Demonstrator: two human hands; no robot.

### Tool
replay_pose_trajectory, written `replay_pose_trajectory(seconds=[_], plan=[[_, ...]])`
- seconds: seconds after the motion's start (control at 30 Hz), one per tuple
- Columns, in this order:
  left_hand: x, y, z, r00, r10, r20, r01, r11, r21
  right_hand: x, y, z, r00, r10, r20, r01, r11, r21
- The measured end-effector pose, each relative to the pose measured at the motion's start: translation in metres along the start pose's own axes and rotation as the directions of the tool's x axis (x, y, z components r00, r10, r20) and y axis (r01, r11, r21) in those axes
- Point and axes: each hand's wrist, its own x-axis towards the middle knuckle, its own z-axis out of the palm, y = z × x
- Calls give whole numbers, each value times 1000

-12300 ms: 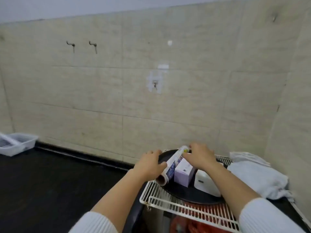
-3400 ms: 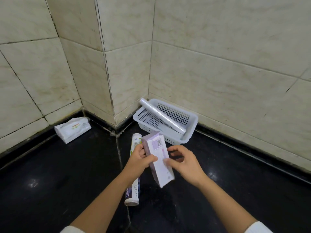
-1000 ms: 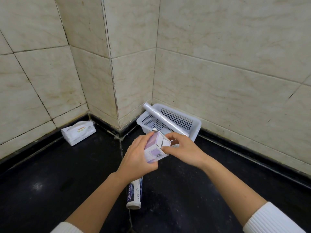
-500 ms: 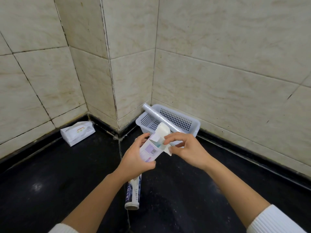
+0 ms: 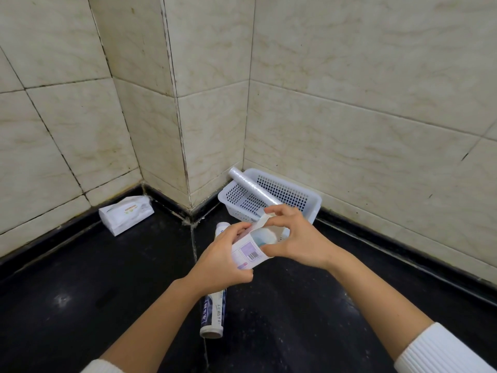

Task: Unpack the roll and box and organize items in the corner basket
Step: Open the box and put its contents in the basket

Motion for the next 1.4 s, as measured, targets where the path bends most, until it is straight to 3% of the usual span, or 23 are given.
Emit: replay_pose_trajectory(seconds=[0.1, 0.23, 0.43, 0.5, 0.63, 0.83, 0.9, 1.0, 1.07, 1.17, 1.27, 1.4], plan=[[0, 2, 1, 1000, 27, -1, -27, 997, 71, 2, 3, 4, 999, 10, 45, -9, 999, -31], [2, 8, 6, 997, 80, 7, -80, 987, 142, 8, 9, 17, 999, 7, 46, 2, 980, -200], [10, -1, 10, 999, 40, -6, -38, 986, 165, 14, 23, 4, 1000, 9, -1, -9, 994, -110], [14, -8, 10, 1000, 13, -7, -11, 980, 200, 17, 32, -9, 1000, 7, -11, -7, 999, -41], [27, -20, 11, 999, -30, -42, 40, 964, 263, 25, 54, -45, 991, 135, 13, -135, 966, 219], [54, -36, 21, 991, -90, -94, 126, 856, 501, 36, 99, -100, 934, 321, -155, -207, 843, 497], [61, -40, 34, 999, -41, -24, 46, 780, 624, 44, 115, -112, 874, 413, -255, -181, 766, 617], [68, -44, 70, 973, 35, 230, -195, 662, 724, 62, 133, -112, 780, 539, -318, -160, 662, 732], [70, -48, 94, 927, 18, 375, -313, 592, 743, 76, 142, -100, 753, 589, -294, -183, 616, 766], [74, -55, 115, 873, -49, 485, -393, 519, 759, 96, 154, -75, 729, 648, -219, -243, 545, 803], [77, -64, 121, 845, -98, 526, -403, 528, 747, 113, 164, -52, 694, 694, -190, -296, 516, 804], [79, -71, 119, 778, -76, 624, -428, 662, 615, 132, 171, -33, 685, 708, -175, -306, 497, 812]])
